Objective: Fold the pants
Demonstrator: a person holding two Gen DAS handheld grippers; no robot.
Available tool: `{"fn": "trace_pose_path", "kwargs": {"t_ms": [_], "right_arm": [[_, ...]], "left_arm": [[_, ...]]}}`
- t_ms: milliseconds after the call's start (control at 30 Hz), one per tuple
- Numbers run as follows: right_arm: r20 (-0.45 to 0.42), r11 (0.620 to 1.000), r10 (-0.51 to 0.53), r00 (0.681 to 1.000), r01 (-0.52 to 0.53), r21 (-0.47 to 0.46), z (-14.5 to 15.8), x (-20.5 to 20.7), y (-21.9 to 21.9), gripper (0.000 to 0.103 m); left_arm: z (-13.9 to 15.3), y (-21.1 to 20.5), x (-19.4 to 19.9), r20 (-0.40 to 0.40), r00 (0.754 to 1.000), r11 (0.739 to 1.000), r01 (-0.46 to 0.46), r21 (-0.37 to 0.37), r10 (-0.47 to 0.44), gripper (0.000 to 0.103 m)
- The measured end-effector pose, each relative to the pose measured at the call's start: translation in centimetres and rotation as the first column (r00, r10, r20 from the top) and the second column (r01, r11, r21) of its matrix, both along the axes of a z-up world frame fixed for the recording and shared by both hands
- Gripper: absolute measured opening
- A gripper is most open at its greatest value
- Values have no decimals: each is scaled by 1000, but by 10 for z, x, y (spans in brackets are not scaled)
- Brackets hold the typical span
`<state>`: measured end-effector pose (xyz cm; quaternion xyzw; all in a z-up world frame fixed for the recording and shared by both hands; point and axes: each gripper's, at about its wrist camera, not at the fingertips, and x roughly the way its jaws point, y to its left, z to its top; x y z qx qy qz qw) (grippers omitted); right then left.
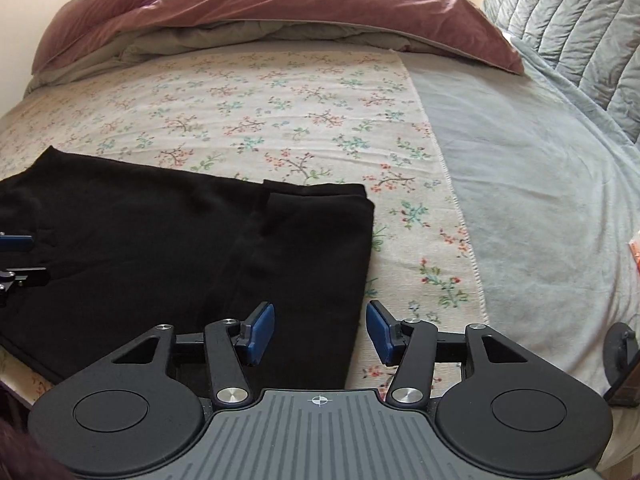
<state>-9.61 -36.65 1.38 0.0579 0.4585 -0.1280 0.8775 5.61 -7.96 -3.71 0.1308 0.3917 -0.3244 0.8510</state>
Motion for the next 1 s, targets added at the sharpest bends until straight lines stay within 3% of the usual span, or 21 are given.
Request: {"fn": "trace_pose_path", "kwargs": {"t_ms": [100,300,567,767,900,1000], "right_arm": [[-22,998,46,999,-45,40,-14,12,20,67],[-61,997,57,997,-54,50,-33,37,37,72],[-86,999,4,996,0,40,-51,51,40,71],[-68,1000,-5,998,6,16,-48,40,33,40],[-57,999,-30,998,30,15,-46,35,24,11],[-23,997,-44,999,46,65,-41,31,19,7]], "left_arm": [[0,-1,0,-2,1000,1000,1,2,-1,87],[0,0,0,-5,1000,1000,2,1,-2,87],[0,1,0,-11,1000,1000,-2,-6,1,87],[1,2,-3,-14,1000,1000,7,-13,-7,87],[0,3,-3,-39,999,999,14,-42,-16,87],[-1,3,-1,-83,996,996,18,-92,-26,87]]}}
